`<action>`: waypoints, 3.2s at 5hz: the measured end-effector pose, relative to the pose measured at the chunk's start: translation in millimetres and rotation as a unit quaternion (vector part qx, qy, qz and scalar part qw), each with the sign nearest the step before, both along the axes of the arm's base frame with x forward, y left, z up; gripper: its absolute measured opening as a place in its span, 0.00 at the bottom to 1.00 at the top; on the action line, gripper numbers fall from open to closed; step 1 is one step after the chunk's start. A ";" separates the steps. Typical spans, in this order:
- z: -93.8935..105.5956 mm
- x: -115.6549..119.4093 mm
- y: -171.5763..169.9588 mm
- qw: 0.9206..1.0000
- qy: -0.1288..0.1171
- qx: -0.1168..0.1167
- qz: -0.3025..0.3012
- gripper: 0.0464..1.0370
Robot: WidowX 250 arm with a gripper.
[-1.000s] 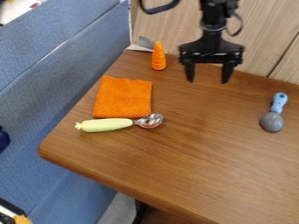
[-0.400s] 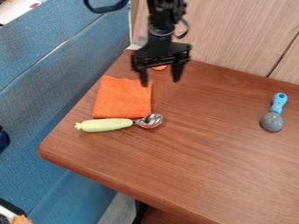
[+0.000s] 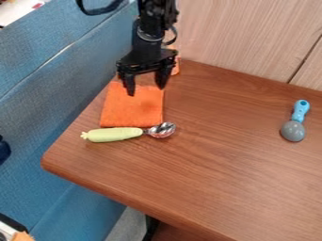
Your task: Move the orange cloth to the upper right of the table
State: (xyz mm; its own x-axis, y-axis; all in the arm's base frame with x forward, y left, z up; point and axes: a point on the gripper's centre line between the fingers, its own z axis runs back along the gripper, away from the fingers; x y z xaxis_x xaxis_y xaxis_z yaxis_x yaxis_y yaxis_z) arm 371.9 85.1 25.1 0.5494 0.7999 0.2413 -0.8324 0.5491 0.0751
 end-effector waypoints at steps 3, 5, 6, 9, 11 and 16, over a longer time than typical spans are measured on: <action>-38.3 -5.3 12.6 0.994 0.046 0.005 0.098 0.96; -40.3 5.6 7.6 0.995 0.028 -0.012 0.094 0.96; -42.2 12.9 -2.6 0.996 0.015 -0.023 0.079 0.96; -44.0 73.9 -99.8 0.989 -0.033 -0.106 -0.101 0.96; -43.3 109.8 -178.5 0.965 -0.043 -0.173 -0.194 0.96; -34.4 105.4 -219.1 0.945 -0.034 -0.172 -0.275 0.96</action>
